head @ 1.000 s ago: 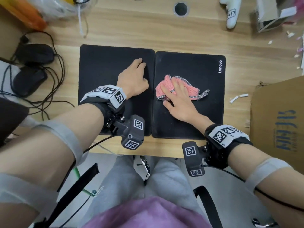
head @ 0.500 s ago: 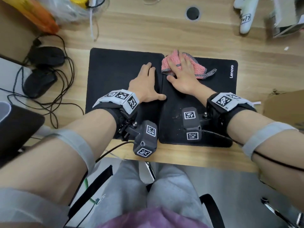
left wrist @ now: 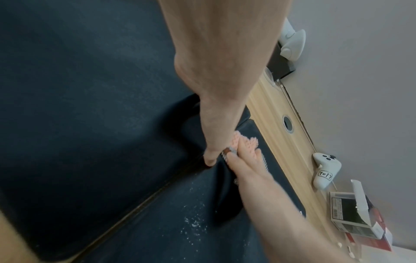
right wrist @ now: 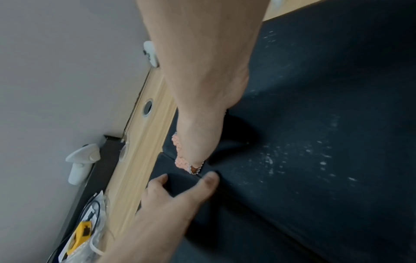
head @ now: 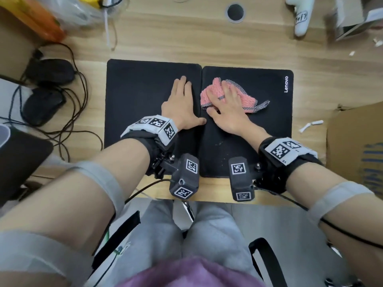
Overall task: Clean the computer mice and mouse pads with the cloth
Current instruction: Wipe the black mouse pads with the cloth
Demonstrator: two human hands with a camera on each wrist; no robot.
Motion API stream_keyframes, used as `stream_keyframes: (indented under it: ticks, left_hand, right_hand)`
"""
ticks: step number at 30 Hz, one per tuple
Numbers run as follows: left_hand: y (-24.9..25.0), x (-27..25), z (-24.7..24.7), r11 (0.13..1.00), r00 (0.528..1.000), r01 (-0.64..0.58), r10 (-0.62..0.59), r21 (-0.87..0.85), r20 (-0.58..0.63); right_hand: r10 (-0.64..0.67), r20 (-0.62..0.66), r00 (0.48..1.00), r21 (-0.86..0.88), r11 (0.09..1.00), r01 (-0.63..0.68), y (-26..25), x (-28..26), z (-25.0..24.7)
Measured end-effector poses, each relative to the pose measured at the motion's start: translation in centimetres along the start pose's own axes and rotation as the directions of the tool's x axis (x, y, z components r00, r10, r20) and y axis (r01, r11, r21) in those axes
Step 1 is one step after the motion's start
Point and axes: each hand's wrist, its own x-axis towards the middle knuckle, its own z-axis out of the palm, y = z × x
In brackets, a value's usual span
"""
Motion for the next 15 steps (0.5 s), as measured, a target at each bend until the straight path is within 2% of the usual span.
stream_keyframes:
  ticks: [8, 15]
  left_hand:
    - [0.4, 0.4, -0.3, 0.999, 1.0, 0.01, -0.011, 0.042, 0.017]
    - [-0.2, 1.1, -0.1, 0.996, 0.999, -0.054, 0.054, 0.074, -0.001]
  right_hand:
    - [-0.01, 0.04, 0.999, -0.031, 0.999, 0.012, -1.3, 5.1, -3.7]
    - [-0.053, 0.031, 0.998, 0.021, 0.998, 0.052, -0.7, 2.9, -2.4]
